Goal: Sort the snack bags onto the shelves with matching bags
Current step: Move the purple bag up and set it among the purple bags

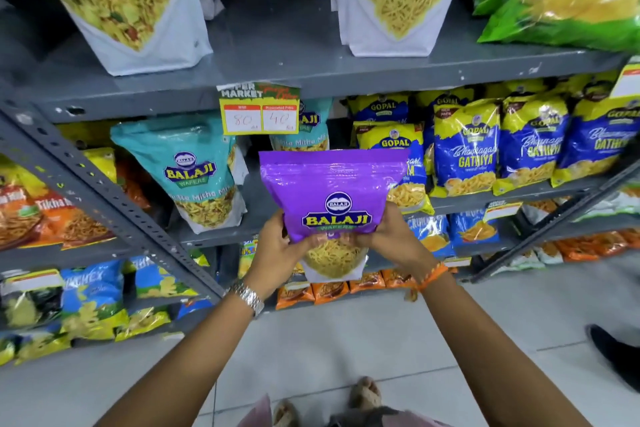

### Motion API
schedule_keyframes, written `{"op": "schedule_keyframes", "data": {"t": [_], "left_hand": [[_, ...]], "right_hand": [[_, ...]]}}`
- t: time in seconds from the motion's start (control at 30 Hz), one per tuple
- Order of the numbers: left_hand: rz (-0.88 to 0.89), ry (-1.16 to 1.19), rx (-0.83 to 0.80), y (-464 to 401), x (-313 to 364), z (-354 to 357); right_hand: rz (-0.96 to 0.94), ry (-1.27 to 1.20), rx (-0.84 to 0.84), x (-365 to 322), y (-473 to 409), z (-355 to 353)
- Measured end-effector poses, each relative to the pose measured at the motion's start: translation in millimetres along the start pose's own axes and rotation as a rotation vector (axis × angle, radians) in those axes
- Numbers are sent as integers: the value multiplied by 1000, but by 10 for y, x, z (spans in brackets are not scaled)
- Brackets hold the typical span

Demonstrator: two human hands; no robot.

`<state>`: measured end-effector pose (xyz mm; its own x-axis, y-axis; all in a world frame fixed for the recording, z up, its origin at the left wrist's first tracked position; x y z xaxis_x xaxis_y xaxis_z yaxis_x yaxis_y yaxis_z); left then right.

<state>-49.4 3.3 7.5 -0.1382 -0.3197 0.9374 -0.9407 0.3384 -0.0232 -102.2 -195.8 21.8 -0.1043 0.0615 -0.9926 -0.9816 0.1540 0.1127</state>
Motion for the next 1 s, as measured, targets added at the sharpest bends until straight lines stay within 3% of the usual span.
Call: {"op": "schedule_keyframes", "data": {"t": [0.17, 0.6, 0.77, 1.0], "left_hand": [[98, 87, 61, 190, 632, -291], [516, 233, 315, -254, 2515, -1129], [519, 211, 343, -674, 2829, -1351], [423, 107, 320, -1150, 2786, -1512]], "right_hand": [[-111, 30, -53, -842, 246, 103], [-672, -171, -10, -2796, 26, 456], [-726, -132, 45, -3165, -369, 549], [-706, -41, 161, -3099, -859, 666]]}}
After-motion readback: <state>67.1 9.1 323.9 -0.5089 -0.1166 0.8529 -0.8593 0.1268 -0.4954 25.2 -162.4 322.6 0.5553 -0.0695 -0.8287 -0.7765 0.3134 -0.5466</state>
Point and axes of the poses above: each hand's wrist, its own y-axis away from the middle knuckle, its own z-axis out of the palm, x = y × z, the point moved 4 cm from there along -y, towards the middle knuckle, and after that the axes turned 10 degrees about -y, right-handed, at the moved point
